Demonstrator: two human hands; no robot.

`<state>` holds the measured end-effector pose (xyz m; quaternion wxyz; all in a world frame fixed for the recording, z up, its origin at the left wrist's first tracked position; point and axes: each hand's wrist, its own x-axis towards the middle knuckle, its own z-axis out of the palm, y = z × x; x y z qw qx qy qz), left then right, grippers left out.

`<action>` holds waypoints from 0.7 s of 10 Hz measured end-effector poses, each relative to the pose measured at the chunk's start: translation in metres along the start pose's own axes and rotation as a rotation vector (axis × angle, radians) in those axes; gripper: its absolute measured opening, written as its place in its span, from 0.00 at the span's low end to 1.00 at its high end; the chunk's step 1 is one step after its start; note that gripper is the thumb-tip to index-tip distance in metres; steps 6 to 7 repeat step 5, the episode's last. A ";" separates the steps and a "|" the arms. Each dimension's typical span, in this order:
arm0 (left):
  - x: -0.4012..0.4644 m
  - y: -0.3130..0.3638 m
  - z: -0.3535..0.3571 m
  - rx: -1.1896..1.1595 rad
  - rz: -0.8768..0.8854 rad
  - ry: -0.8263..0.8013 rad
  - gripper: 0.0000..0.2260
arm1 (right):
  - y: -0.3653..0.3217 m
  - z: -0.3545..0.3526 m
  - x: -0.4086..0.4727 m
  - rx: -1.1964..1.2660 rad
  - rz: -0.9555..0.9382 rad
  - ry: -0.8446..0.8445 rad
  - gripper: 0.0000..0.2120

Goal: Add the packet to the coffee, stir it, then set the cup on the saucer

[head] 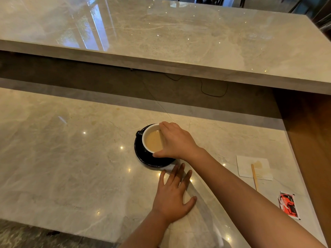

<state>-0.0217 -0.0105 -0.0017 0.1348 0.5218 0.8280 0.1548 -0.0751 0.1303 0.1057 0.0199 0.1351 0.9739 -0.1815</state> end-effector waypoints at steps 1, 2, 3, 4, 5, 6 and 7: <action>0.000 0.000 0.000 -0.006 0.005 0.007 0.31 | 0.001 0.001 -0.001 -0.008 -0.006 0.013 0.42; 0.000 0.000 0.000 0.009 0.011 0.012 0.31 | 0.002 0.001 -0.003 -0.024 -0.008 -0.022 0.44; 0.000 0.001 -0.001 0.010 0.013 0.015 0.31 | 0.001 -0.002 -0.004 -0.011 0.001 -0.045 0.44; 0.001 0.000 0.001 0.010 0.015 0.054 0.31 | 0.003 -0.009 -0.009 0.000 0.024 -0.032 0.39; 0.000 0.003 0.001 0.024 0.028 0.058 0.32 | 0.007 -0.014 -0.020 -0.032 0.065 0.047 0.31; 0.000 0.003 0.001 0.024 0.028 0.058 0.32 | 0.007 -0.014 -0.020 -0.032 0.065 0.047 0.31; 0.000 0.003 0.001 0.024 0.028 0.058 0.32 | 0.007 -0.014 -0.020 -0.032 0.065 0.047 0.31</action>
